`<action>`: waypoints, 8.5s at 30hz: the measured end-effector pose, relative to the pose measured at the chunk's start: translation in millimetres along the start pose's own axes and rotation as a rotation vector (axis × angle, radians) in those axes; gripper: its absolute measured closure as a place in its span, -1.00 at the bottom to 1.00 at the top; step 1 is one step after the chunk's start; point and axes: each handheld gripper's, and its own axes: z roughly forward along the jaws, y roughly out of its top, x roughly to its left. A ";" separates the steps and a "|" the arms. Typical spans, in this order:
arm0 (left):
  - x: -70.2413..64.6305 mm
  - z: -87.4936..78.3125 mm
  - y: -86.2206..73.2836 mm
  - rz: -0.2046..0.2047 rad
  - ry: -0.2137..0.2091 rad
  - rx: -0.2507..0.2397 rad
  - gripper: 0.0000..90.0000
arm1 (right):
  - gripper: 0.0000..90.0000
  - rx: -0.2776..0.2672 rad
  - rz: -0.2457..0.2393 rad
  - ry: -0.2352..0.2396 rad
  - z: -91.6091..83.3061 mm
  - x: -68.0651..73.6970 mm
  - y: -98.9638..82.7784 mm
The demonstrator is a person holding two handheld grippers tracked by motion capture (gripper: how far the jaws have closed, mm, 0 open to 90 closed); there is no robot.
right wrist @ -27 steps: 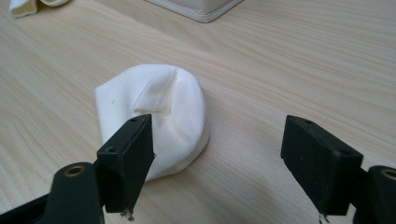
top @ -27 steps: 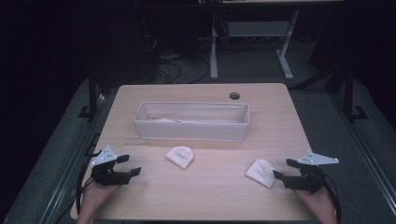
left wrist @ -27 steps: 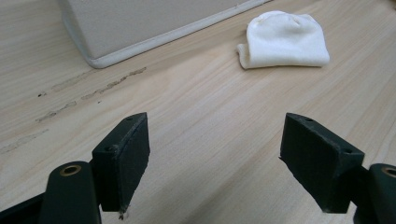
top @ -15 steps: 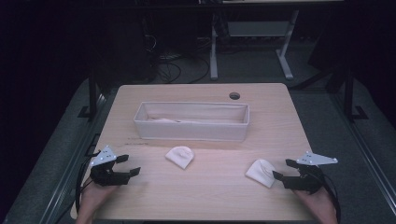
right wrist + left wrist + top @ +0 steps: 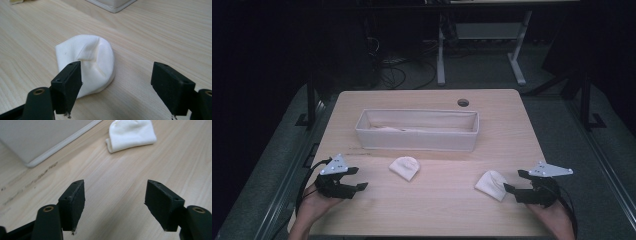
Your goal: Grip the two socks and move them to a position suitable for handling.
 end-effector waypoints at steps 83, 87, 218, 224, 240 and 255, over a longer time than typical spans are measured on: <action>-9.1 86.6 137.2 0.307 -0.220 0.364 0.08 | -0.47 0.037 -0.056 0.052 3.1 9.3 6.7; -9.9 95.6 136.6 0.313 -0.220 0.386 0.04 | -0.47 0.039 -0.055 0.054 3.6 10.1 6.7; -64.2 105.1 163.5 0.215 -0.121 0.332 0.93 | -0.45 0.081 -0.111 0.072 5.7 19.0 6.6; -72.1 120.3 158.9 0.209 -0.139 0.349 0.93 | -0.45 0.079 -0.110 0.070 5.0 18.4 6.2; -80.0 145.3 146.0 0.159 -0.158 0.410 0.86 | -0.45 0.084 -0.111 0.075 4.7 18.1 4.9; -73.8 131.3 153.0 0.138 -0.198 0.397 0.54 | -0.45 0.093 -0.123 0.077 7.3 19.9 5.1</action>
